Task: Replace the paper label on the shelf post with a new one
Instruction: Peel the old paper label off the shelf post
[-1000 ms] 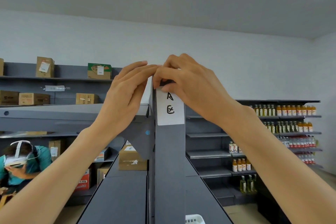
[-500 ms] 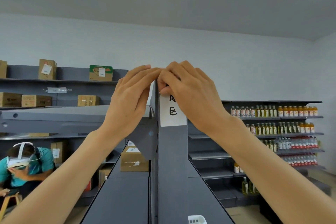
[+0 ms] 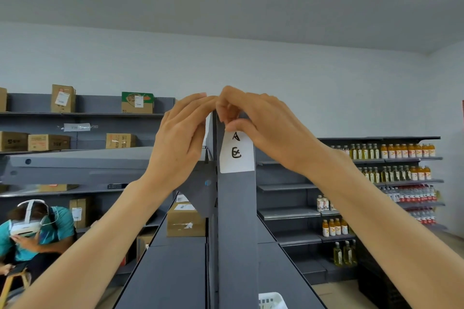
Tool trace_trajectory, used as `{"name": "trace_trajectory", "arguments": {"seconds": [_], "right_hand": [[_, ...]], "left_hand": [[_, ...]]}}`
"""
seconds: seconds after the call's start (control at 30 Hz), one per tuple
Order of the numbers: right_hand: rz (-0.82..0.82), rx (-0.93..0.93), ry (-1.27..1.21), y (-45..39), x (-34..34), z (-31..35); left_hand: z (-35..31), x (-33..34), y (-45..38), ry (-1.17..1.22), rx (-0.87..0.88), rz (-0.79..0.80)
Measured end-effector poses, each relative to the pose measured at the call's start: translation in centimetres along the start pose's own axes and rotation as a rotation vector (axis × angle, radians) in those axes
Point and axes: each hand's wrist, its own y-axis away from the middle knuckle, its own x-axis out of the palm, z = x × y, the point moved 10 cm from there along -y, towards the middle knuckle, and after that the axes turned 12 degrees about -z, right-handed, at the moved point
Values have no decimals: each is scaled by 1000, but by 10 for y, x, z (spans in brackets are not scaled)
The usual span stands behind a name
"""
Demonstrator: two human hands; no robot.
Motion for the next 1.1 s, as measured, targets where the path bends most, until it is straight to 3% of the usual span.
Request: {"name": "trace_trajectory", "arguments": {"seconds": [0.2,0.37,0.5,0.7,0.8,0.93,1.1], "right_hand": [[-50,82,-86,8,-13,4],[-320,116,-254,-11,-70,10],[-151,162,-159,-9,-57,3],[-12,171,-180,9,-41,4],[-24,170,-201,18,-43,0],[-80,214,-159,41,-39,-16],[-186,497,-550,77,-29,-35]], "left_hand": [[-2,-1,1,15,4,-13],[-3,-1,0,35,-16,0],[-6,-12,2,253,-268,7],[-44,-21,7,465,-423,39],[-50,-13,12,481,-465,44],[-43,-13,19,456,-546,-62],[-50,-7,25,461,-601,-89]]}}
